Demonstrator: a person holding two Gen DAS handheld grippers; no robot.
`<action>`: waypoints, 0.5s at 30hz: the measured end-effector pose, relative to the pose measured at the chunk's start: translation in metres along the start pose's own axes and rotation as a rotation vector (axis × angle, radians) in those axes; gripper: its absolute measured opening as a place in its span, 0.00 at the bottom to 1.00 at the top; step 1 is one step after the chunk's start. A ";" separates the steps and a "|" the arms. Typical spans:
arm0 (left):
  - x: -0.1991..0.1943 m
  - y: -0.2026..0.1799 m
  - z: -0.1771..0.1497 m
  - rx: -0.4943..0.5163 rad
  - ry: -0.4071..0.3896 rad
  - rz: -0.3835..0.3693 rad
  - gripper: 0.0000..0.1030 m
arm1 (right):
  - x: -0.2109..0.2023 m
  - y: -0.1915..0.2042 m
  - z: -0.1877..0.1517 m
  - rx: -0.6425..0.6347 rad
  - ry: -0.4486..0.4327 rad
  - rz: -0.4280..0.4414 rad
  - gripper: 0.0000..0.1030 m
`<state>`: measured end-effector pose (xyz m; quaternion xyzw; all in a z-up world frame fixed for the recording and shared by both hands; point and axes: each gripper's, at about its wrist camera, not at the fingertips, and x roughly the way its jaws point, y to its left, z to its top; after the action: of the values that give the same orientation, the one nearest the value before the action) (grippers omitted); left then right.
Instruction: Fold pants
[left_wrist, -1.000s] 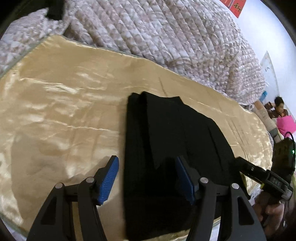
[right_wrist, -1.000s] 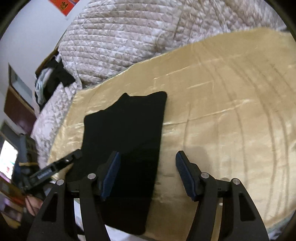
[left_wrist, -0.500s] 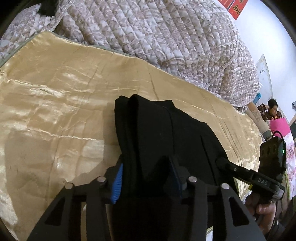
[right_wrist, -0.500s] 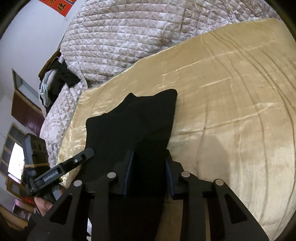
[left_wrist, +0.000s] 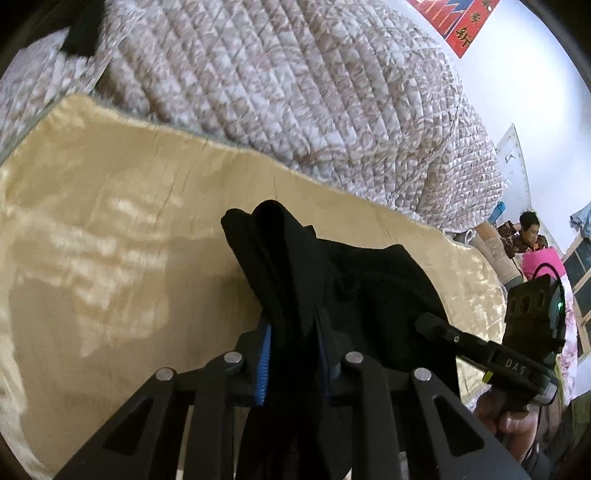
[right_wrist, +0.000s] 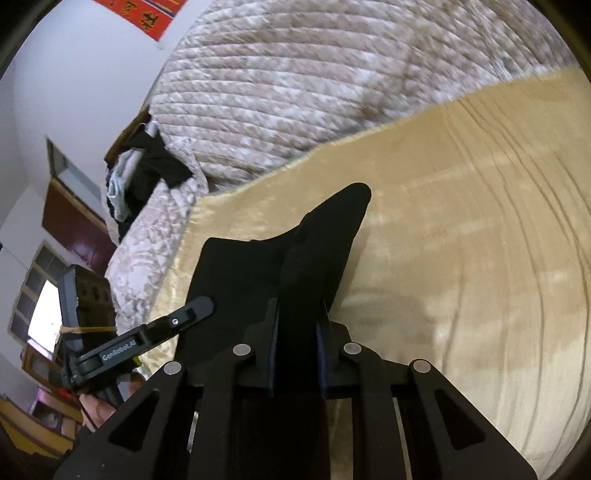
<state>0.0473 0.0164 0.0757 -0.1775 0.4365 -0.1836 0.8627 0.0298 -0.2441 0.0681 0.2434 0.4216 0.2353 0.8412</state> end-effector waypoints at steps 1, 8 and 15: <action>0.003 0.002 0.008 0.006 -0.003 0.004 0.22 | 0.001 0.002 0.006 -0.009 -0.002 0.000 0.16; 0.034 0.014 0.048 0.062 -0.013 0.059 0.22 | 0.038 -0.003 0.054 -0.035 0.017 -0.026 0.16; 0.081 0.050 0.044 0.044 0.038 0.174 0.35 | 0.086 -0.028 0.067 -0.051 0.089 -0.117 0.20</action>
<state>0.1357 0.0280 0.0212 -0.1164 0.4624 -0.1207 0.8707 0.1362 -0.2285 0.0350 0.1860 0.4661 0.2070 0.8398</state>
